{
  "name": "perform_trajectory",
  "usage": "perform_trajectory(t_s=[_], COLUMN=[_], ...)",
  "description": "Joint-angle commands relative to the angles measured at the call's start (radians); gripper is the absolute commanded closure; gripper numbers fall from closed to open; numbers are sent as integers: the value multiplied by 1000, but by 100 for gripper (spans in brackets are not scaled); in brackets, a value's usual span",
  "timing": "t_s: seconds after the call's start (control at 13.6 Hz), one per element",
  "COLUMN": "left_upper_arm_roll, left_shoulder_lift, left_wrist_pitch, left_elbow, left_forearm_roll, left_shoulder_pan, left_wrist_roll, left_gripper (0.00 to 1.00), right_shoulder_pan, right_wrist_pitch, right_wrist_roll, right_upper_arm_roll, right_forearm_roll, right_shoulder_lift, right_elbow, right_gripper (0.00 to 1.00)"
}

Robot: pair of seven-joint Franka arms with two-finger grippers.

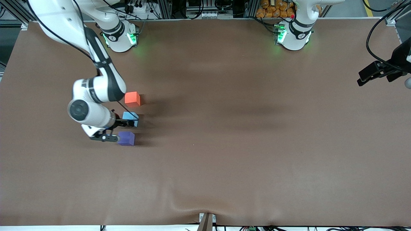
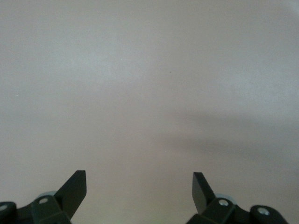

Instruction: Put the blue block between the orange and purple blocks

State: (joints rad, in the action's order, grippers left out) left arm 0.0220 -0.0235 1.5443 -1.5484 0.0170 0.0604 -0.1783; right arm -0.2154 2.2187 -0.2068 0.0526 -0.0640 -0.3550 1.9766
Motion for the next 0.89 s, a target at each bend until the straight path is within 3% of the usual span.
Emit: perform_trajectory(t_s=[0.0,0.52,0.66,0.81], left_upper_arm_roll=[-2,-4,-4,-5], left_shoulder_lift=[-7,11,17,16], left_wrist_pitch=[11,39,50,50], left_elbow=[-7,-5,-6,-4], left_forearm_roll=[1,-3,-5,-5], left_shoulder_pan=[1,2,7,2], left_wrist_roll=[16,17,17,22], left_gripper=[0,0,0,0], right_shoulder_pan=[47,143,146,157], right_wrist_pitch=[-83,-314,-462,-614], right_wrist_roll=[26,72,142,148], right_upper_arm_roll=[-17,-8,44,52], right_forearm_roll=[12,15,18,21], right_shoulder_lift=[149,330,335,335], right_elbow=[-8,-105,-221,-341], right_gripper=[0,0,0,0])
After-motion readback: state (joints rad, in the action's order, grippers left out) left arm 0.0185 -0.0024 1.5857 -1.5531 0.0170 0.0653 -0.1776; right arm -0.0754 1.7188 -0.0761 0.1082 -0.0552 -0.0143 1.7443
